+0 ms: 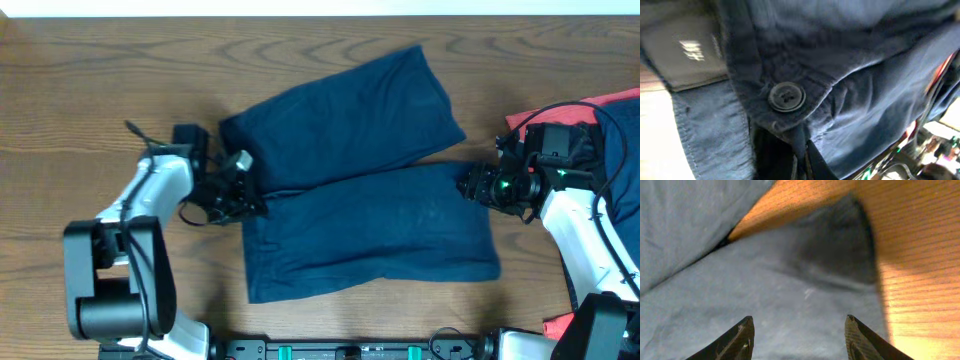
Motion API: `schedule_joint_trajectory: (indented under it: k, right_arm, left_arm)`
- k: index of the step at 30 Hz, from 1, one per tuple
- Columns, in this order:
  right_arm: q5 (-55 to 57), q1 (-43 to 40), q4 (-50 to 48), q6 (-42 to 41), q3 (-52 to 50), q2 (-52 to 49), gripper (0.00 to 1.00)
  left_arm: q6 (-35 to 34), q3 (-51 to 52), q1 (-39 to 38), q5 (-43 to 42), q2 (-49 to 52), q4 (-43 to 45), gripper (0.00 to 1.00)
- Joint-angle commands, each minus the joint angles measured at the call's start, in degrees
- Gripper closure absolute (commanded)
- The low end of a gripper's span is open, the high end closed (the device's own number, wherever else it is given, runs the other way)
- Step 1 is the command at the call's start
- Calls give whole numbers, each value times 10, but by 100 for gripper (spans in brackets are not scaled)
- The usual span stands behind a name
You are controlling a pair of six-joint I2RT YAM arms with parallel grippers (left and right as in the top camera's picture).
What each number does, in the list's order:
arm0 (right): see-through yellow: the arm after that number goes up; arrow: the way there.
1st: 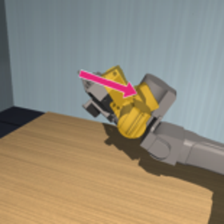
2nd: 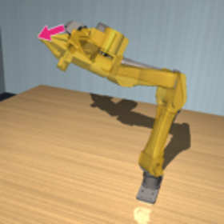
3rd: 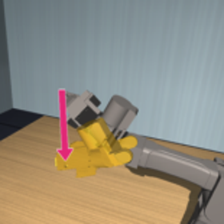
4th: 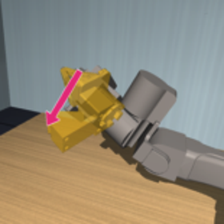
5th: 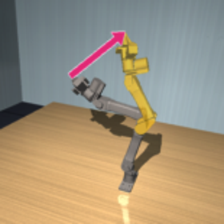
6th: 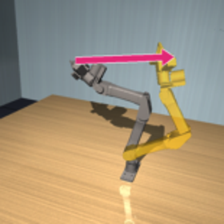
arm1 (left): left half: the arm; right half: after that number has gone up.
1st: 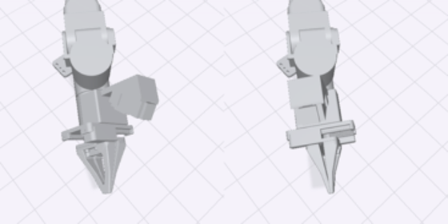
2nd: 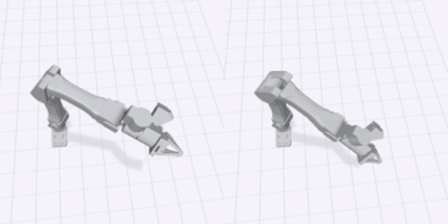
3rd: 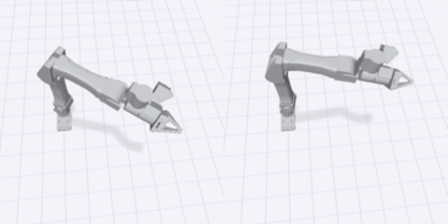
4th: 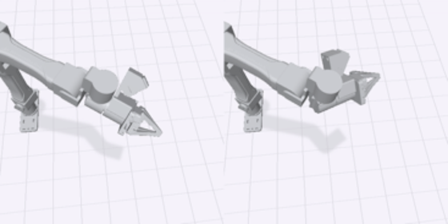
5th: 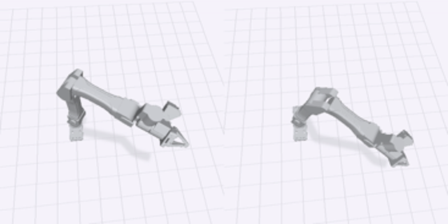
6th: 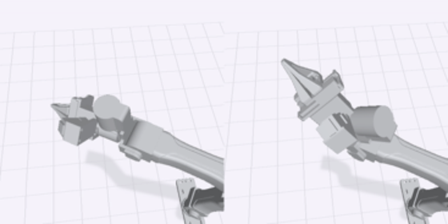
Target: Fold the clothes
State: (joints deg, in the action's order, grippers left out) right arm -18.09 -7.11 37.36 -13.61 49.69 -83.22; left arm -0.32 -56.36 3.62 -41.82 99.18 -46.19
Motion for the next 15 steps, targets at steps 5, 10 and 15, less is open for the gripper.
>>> schedule_joint_trajectory:
  k: [5, 10, 15]
  right_arm:
    - [20, 5, 0, -1, -23, 0, 47]
    - [2, 16, -35, -17, -85, -1, 65]
    - [24, 26, -103, -70, -164, -1, 85]
  left_arm:
    - [22, -24, 43, 56, -44, -26, 94]
    - [22, -15, 35, 124, -43, -26, 94]
    - [18, -9, 35, 204, -43, -34, 94]
